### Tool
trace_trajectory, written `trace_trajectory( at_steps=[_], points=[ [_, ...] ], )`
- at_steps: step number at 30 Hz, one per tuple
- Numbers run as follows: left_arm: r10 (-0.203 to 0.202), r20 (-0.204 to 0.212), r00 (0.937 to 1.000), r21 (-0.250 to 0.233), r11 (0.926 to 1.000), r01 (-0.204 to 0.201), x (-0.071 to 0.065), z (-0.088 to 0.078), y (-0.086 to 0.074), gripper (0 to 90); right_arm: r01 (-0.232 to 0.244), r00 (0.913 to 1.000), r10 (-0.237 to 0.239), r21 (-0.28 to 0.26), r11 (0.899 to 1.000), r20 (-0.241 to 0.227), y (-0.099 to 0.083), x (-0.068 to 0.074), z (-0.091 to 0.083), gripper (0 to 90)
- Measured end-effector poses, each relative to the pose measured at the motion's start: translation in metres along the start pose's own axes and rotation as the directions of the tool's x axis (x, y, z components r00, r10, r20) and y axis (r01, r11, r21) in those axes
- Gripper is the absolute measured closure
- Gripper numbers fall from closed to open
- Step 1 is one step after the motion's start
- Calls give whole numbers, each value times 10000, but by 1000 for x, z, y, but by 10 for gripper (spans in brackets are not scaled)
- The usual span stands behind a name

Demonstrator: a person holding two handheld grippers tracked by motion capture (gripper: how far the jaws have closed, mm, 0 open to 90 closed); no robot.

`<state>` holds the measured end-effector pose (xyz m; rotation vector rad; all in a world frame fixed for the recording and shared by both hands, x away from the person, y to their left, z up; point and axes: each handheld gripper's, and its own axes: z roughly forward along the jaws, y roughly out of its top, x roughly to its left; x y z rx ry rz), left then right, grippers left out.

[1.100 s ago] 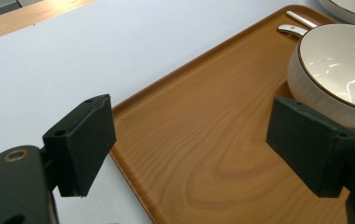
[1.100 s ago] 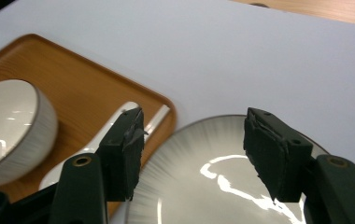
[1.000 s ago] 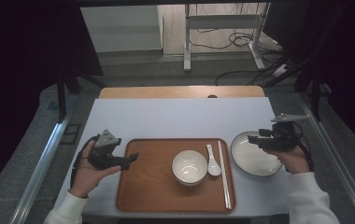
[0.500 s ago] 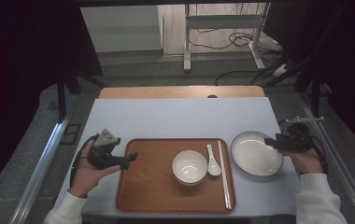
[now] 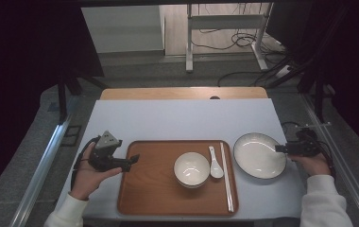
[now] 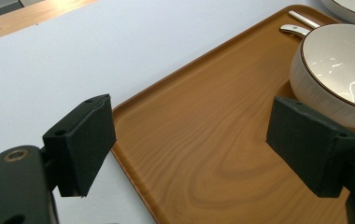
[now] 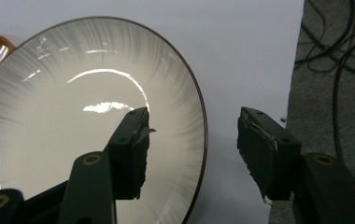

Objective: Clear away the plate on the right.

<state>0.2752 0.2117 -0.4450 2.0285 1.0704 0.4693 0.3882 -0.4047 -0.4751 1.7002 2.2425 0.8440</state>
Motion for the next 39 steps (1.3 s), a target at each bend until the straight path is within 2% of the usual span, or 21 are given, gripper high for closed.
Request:
trace_trajectory(
  at_steps=[6,11,15,17,20,23,29,39],
  points=[
    [47,22,10000,57,10000,-47,0,1,0,154,-284,9975,317,529,9982,-632,-4,-6,9,521],
    [31,9,10000,51,10000,-31,0,1,0,154,-409,9906,495,697,9967,-1271,-6,-7,15,599],
    [30,29,10000,76,10000,-30,-1,2,0,154,-714,9885,801,710,9949,-1279,-6,-10,16,676],
    [52,24,10000,97,9999,-52,-1,3,0,154,-760,9914,827,686,9947,-1014,-7,-11,16,746],
    [51,26,10000,108,9999,-52,-2,3,0,154,-890,9889,958,640,9940,-1132,-6,-12,15,779],
    [46,14,10000,76,10000,-46,-1,2,0,154,-994,9835,1056,491,9938,-1468,-5,-13,12,813],
    [47,3,10000,53,10000,-47,-1,1,0,154,-938,9814,926,6,9956,-1681,0,-8,-2,854],
    [-10,-14,10000,41,10000,10,0,1,0,154,-785,9855,721,-360,9963,-1537,6,3,-11,865]
  ],
)
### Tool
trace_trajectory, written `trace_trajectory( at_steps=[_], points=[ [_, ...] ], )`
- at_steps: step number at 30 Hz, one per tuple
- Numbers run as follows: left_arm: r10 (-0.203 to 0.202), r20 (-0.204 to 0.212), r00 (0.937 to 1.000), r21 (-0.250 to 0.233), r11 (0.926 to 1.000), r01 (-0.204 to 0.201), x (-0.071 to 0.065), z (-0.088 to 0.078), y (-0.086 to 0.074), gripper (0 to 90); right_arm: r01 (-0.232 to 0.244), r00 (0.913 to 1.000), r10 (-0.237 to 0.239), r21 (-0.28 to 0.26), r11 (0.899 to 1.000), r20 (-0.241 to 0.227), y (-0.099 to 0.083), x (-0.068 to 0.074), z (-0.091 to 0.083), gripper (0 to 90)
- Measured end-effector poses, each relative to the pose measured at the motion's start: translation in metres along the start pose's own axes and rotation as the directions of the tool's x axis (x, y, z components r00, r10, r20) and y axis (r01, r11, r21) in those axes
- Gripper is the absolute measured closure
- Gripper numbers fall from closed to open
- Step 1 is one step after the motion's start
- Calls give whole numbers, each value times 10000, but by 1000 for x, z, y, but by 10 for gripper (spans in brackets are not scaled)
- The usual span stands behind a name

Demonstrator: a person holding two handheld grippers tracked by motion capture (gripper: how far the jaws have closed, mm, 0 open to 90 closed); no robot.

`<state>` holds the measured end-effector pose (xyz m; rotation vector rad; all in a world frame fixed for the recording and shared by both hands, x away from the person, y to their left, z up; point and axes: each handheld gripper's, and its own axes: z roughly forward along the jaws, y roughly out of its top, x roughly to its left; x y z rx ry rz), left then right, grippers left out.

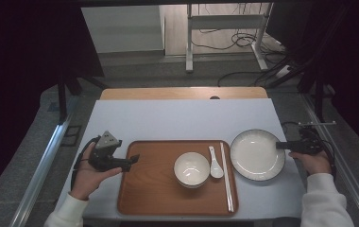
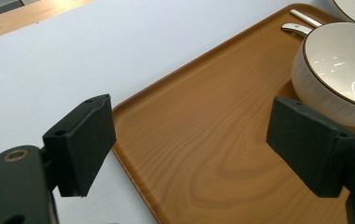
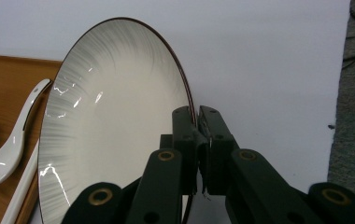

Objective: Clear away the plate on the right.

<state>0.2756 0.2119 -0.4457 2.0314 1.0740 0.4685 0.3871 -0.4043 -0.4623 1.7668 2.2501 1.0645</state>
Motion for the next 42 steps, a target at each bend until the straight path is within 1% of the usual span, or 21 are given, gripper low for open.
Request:
trace_trajectory(
  at_steps=[3,19,23,27,31,36,38,39,42],
  points=[
    [20,-7,10000,35,10000,-20,0,1,0,154,65,10000,-65,-102,9999,-65,0,1,-2,865],
    [14,4,10000,42,10000,-14,-1,2,0,154,258,9997,-255,-615,9978,51,4,7,-9,858],
    [3,15,10000,56,10000,-3,-1,2,0,154,336,9994,-332,-856,9958,59,8,10,-12,858],
    [8,22,10000,62,10000,-8,-2,3,0,154,374,9990,-398,-1148,9927,-181,12,13,-17,858],
    [-35,40,10000,45,10000,35,-1,3,0,154,436,9980,-499,-1485,9879,-389,18,19,-22,858],
    [-42,68,10000,53,10000,42,-1,3,1,154,557,9944,-712,-1857,9810,-779,25,31,-27,858],
    [-46,88,10000,59,10000,46,-1,3,1,153,530,9935,-724,-2049,9773,-883,28,36,-28,859],
    [-41,93,9999,66,10000,41,0,3,1,154,574,9916,-800,-2087,9763,-1013,30,39,-28,858],
    [-100,203,9997,50,9999,99,0,4,1,154,737,9886,-1007,-2231,9720,-1122,34,47,-28,858]
  ],
)
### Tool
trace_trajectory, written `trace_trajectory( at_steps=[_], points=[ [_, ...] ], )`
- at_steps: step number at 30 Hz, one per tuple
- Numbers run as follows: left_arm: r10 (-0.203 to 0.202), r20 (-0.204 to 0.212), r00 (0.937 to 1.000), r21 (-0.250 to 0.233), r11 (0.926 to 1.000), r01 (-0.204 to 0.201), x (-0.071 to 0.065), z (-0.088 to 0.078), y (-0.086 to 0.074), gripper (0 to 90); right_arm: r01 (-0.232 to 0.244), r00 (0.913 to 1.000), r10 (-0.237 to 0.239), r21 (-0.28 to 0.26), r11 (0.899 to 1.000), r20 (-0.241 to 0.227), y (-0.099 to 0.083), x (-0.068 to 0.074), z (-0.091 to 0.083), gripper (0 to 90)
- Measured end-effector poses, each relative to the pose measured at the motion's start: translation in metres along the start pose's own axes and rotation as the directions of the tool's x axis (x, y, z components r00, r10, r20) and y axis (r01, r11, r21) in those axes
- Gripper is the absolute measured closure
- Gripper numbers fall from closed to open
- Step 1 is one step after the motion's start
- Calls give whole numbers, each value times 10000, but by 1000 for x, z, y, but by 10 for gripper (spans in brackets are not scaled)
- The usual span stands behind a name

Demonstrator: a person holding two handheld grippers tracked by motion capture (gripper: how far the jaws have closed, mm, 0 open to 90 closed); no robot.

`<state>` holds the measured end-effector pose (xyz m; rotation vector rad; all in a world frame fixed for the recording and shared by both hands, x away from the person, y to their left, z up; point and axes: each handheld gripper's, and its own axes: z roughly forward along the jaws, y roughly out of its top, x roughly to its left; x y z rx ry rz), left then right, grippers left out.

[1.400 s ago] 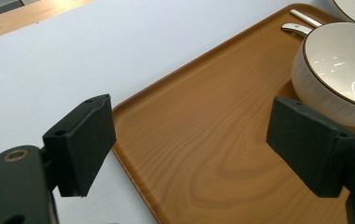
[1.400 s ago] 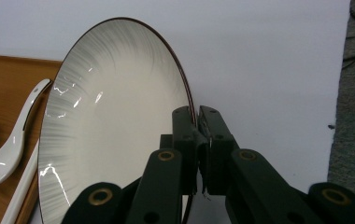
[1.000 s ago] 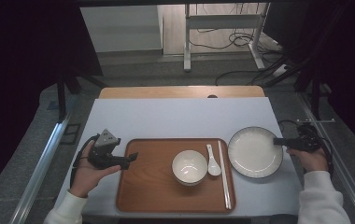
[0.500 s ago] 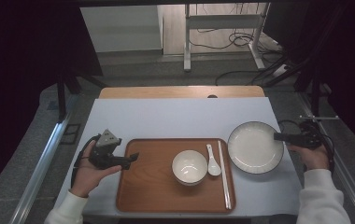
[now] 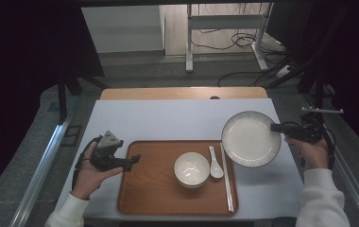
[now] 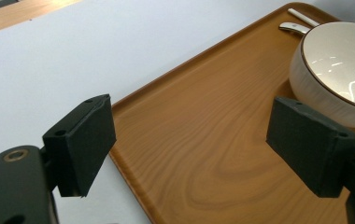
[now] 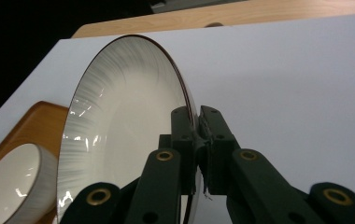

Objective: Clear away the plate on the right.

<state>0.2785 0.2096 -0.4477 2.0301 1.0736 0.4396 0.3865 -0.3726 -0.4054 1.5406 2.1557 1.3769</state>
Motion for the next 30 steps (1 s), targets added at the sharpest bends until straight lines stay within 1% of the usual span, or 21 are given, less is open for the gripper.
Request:
trace_trajectory(
  at_steps=[3,5,7,8,11,16,20,21,27,30],
  points=[
    [-36,59,10000,3,10000,36,0,1,0,154,265,9995,-266,-83,9996,-173,6,12,2,859],
    [-90,190,9998,-17,10000,90,0,1,1,153,406,9985,-410,-126,9991,-349,11,18,3,859],
    [-84,204,9998,-28,10000,85,-1,2,2,154,490,9975,-498,-182,9986,-509,15,23,5,859],
    [-90,211,9997,-43,9999,91,-1,2,2,154,512,9968,-525,-236,9984,-601,17,27,8,859],
    [-62,220,9997,-42,10000,63,-2,2,3,154,695,9939,-706,-154,9975,-853,24,37,17,859],
    [-75,212,9997,-55,10000,76,-1,2,3,153,1039,9896,-1031,21,9946,-1006,34,54,32,857],
    [-94,232,9997,-86,9999,96,-1,1,3,154,1135,9862,-1112,121,9935,-1224,39,65,43,858],
    [-94,231,9997,-79,9999,96,-1,1,3,154,1224,9844,-1199,118,9924,-1291,40,67,46,857],
    [-93,249,9996,-50,9999,94,-2,2,3,154,1327,9793,-1292,126,9911,-1556,46,80,59,857],
    [-124,248,9996,-57,9999,126,-2,3,3,154,1421,9749,-1369,179,9897,-1755,49,89,67,857]
  ],
)
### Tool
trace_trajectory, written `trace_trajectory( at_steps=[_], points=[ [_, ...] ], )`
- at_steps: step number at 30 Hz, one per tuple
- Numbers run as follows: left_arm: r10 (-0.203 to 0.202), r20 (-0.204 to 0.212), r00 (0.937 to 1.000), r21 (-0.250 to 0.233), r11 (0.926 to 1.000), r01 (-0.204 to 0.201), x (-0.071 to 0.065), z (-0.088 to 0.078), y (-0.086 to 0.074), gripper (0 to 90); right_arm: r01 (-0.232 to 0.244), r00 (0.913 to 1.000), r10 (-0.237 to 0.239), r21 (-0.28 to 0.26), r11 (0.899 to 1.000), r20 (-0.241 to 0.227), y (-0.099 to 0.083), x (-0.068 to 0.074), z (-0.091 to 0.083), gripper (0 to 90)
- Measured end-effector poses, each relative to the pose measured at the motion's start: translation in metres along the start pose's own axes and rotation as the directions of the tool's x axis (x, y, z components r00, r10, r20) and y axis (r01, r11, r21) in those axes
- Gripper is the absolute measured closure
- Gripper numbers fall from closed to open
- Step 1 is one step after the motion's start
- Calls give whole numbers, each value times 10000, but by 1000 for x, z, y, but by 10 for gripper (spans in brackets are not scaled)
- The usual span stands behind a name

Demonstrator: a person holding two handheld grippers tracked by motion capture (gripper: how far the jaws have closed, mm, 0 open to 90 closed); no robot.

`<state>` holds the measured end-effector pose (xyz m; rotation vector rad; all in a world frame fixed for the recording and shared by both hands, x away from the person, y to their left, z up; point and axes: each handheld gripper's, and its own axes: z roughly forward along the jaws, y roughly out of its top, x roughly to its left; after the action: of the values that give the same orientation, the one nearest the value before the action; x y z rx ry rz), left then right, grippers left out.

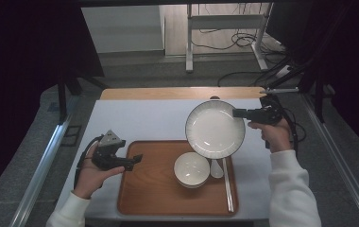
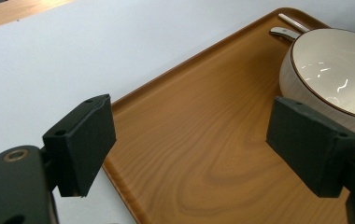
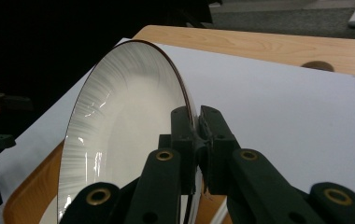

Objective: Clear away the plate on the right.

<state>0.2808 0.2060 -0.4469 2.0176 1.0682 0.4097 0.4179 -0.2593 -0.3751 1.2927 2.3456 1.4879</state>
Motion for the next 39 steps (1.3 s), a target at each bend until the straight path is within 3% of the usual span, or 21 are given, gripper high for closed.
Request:
trace_trajectory(
  at_steps=[6,10,16,20,23,25,27,30,33,35,39],
  points=[
    [-4,8,10000,-38,10000,4,0,-1,1,154,125,9995,-124,57,9999,-281,7,11,14,856],
    [-233,204,9995,-127,9996,235,0,-1,4,163,266,9987,-261,109,9996,-432,12,19,23,855],
    [-642,948,9934,-463,9966,688,-3,4,20,182,374,9968,-356,234,9990,-716,15,29,40,855],
    [-992,1600,9821,-527,9927,1089,0,18,36,213,449,9956,-420,333,9984,-839,16,34,50,855],
    [-1359,2032,9697,-619,9866,1512,3,27,51,249,475,9947,-441,353,9982,-925,17,36,56,854],
    [-1645,2420,9562,-670,9803,1856,6,34,60,279,458,9938,-418,373,9983,-1029,17,38,60,854],
    [-1723,2642,9490,-604,9790,1946,7,40,68,310,478,9935,-436,382,9981,-1049,18,39,63,853],
    [-2063,3108,9278,-419,9722,2303,9,52,76,357,493,9928,-449,379,9981,-1108,18,40,68,854],
    [-2307,3376,9126,-231,9672,2531,12,62,82,426,566,9913,-516,384,9977,-1215,19,42,71,853],
    [-2464,3728,8946,-103,9629,2695,15,68,84,477,560,9904,-507,384,9977,-1284,19,44,73,852],
    [-2821,3929,8752,172,9539,2997,19,76,86,604,612,9888,-559,347,9975,-1381,19,46,75,852]
  ],
)
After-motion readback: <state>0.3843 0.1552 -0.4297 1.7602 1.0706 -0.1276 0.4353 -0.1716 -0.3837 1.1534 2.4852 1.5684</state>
